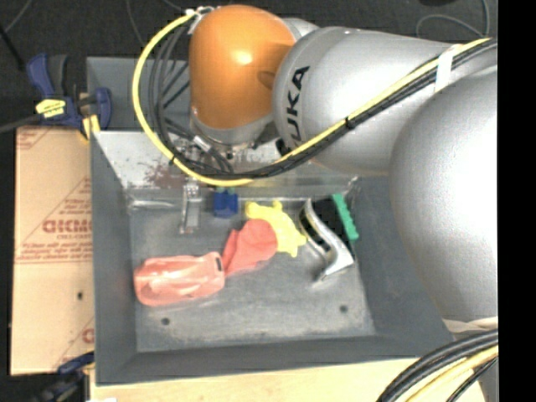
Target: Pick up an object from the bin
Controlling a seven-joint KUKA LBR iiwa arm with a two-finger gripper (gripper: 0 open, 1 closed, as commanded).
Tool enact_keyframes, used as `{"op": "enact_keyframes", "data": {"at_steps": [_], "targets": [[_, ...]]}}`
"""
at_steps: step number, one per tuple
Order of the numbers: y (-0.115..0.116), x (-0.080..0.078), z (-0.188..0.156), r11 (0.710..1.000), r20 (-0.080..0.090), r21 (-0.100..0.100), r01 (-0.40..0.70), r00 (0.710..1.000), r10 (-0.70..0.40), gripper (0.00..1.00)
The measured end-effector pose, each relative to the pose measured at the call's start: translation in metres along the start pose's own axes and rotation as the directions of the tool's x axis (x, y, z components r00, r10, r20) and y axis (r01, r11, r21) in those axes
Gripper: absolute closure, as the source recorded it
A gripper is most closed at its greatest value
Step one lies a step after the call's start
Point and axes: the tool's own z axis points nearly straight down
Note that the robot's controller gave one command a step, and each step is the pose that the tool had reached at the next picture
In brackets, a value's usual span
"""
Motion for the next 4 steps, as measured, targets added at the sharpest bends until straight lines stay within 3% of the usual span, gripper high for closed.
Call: {"op": "enact_keyframes", "data": {"at_steps": [1,2,3,4], "targets": [[-0.001,-0.001,-0.005,1.000,0.006,-0.001,-0.003,1.000,0.003,0.00],[0.006,0.028,0.005,0.998,0.007,0.001,0.068,0.998,-0.068,0.00],[0.003,0.048,0.030,0.957,0.009,0.002,0.289,0.957,-0.289,0.00],[-0.006,0.046,0.090,0.946,0.014,0.001,0.326,0.945,-0.326,0.00]]}}
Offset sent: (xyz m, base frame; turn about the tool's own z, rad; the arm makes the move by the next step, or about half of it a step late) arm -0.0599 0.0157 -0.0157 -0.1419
